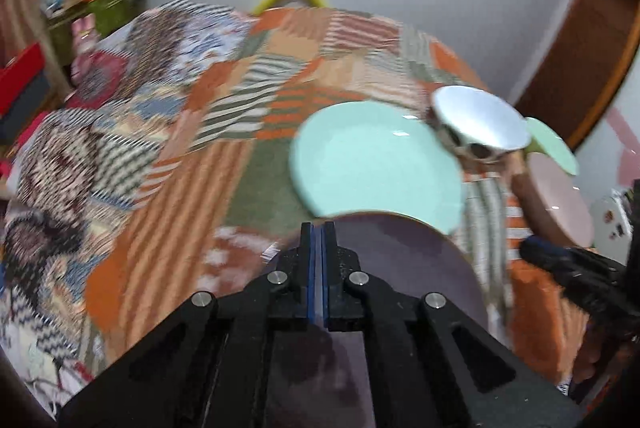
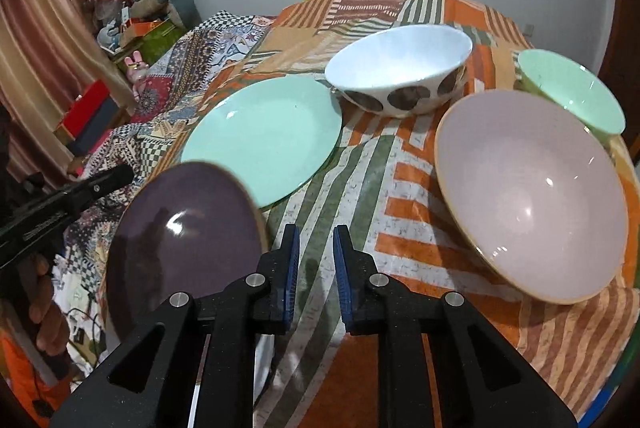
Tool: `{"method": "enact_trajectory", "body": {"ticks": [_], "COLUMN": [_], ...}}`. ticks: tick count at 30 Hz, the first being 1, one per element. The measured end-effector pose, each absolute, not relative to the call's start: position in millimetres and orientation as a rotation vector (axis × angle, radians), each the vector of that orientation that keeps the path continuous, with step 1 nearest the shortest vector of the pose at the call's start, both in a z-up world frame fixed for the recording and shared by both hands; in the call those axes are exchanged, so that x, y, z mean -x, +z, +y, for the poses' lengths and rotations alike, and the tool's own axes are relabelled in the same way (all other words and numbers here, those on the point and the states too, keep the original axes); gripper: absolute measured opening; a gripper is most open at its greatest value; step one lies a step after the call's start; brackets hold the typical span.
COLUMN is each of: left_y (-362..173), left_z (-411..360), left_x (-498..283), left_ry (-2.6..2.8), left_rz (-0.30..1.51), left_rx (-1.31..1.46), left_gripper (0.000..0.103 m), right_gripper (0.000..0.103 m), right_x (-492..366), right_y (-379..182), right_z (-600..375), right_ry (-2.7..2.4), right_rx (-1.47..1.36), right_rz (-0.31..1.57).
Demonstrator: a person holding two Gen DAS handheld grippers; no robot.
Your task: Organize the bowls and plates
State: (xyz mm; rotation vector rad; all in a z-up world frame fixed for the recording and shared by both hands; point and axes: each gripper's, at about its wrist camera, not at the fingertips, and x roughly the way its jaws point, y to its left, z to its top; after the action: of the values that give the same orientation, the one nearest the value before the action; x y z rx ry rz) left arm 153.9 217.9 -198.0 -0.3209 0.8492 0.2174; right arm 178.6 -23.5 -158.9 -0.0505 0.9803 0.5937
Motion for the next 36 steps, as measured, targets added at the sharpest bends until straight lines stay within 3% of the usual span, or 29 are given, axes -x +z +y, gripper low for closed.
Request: {"method": "enact_trajectory", "body": {"ticks": [6, 16, 22, 25, 27, 36], "left_y": [-222.1, -245.9, -236.6, -232.1, -229.9, -232.9], "left_z": [257.2, 250.7, 250.7, 250.1, 250.5, 244.2], "left_x": [-115.7, -77.4, -71.0, -68.3, -65.8, -70.5], "left_ry": [0.295, 0.295, 0.295, 0.295, 0.285, 0.221], "left_rz": [0.899, 0.973, 0.95, 0.938, 0.922, 0.919], "left_rx": [0.382, 0.419, 0.44, 0.44, 0.461, 0.48], "left_gripper": [0.01, 0.01, 0.011, 0.018, 0.031, 0.034], "right_gripper": [0.016, 0.017, 0.024, 0.025, 0.025, 0.025], "right_x": [-167.4, -148.0, -146.6, -146.4, -144.8, -140.7], "right_y": [-157.4, -173.4, -179.1, -178.3, -179.0, -185.8], "right_z": [-20.9, -2.2, 3.3, 3.9, 3.6, 11.1], "right_ry": [0.633, 0.693, 0.696, 0.702, 0.711, 0.719], "right_rx": [0.03, 0.044, 0.063, 0.062, 0.064, 0.091], "right_rz": [0.99, 1.082, 1.106, 1.108, 1.11, 1.128]}}
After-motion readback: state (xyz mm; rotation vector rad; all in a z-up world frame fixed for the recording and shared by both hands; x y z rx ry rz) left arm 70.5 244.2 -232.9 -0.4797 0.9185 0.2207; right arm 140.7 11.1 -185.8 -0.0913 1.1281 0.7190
